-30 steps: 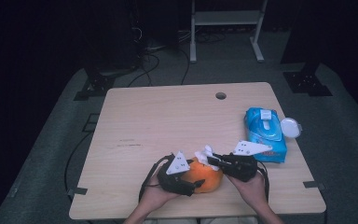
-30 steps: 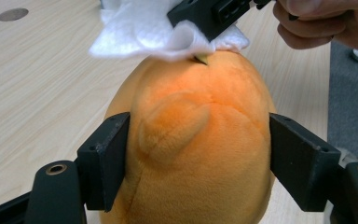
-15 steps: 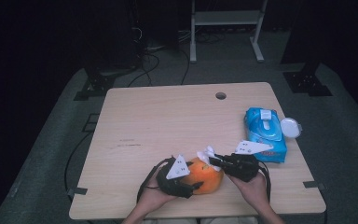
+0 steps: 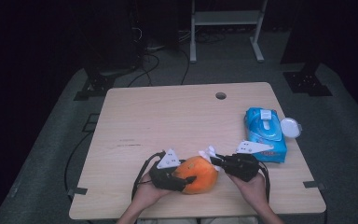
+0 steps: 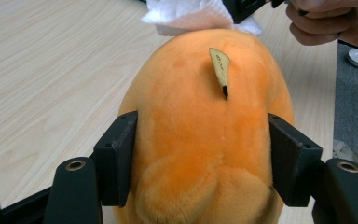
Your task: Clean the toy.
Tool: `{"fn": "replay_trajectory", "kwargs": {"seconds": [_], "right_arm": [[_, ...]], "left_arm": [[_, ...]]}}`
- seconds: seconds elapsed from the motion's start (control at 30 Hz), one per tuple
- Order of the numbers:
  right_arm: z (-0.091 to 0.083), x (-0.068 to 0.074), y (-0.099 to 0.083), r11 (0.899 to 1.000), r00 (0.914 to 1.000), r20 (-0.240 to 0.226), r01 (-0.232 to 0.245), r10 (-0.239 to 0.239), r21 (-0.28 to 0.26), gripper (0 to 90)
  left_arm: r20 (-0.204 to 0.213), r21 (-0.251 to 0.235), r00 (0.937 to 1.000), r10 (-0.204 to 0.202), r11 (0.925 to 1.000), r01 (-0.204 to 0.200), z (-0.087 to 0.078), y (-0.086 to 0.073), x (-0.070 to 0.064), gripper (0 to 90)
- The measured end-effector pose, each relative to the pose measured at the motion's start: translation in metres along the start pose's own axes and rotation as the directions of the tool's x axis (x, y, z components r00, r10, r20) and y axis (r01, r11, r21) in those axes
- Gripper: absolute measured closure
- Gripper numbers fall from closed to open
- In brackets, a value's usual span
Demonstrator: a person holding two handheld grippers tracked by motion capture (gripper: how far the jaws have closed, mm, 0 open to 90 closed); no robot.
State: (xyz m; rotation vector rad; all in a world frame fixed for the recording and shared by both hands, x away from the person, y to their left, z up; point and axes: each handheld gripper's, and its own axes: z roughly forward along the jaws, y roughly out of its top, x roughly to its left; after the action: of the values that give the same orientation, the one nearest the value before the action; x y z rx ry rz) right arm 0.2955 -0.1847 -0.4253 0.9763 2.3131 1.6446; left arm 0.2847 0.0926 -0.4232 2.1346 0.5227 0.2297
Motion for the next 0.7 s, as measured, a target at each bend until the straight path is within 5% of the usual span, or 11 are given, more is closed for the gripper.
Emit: {"fn": "replay_trajectory", "kwargs": {"seconds": [0.13, 0.4, 0.6, 0.7], "right_arm": [[0.004, 0.016, 0.008, 0.998, 0.9977, -0.033, 0.058, -0.059, -0.013, 80.6], [0.005, -0.018, -0.013, 0.996, 0.9965, 0.004, -0.083, 0.083, 0.039, 80.6], [0.0, -0.003, -0.001, 0.999, 0.999, -0.028, -0.034, 0.034, -0.012, 80.5], [0.005, -0.012, -0.012, 0.997, 0.997, -0.018, -0.074, 0.075, 0.015, 80.5]], "left_arm": [[0.017, 0.005, 0.9999, -0.004, 1.0, 0.004, -0.001, -0.002, 0.005, 35.8], [0.034, -0.007, 0.9991, -0.024, 0.9997, 0.024, -0.004, -0.007, 0.011, 36.4], [0.042, -0.024, 0.9975, -0.058, 0.998, 0.059, -0.009, -0.012, 0.02, 37.2], [0.037, -0.025, 0.9977, -0.057, 0.998, 0.058, -0.01, -0.012, 0.021, 37.3]]}}
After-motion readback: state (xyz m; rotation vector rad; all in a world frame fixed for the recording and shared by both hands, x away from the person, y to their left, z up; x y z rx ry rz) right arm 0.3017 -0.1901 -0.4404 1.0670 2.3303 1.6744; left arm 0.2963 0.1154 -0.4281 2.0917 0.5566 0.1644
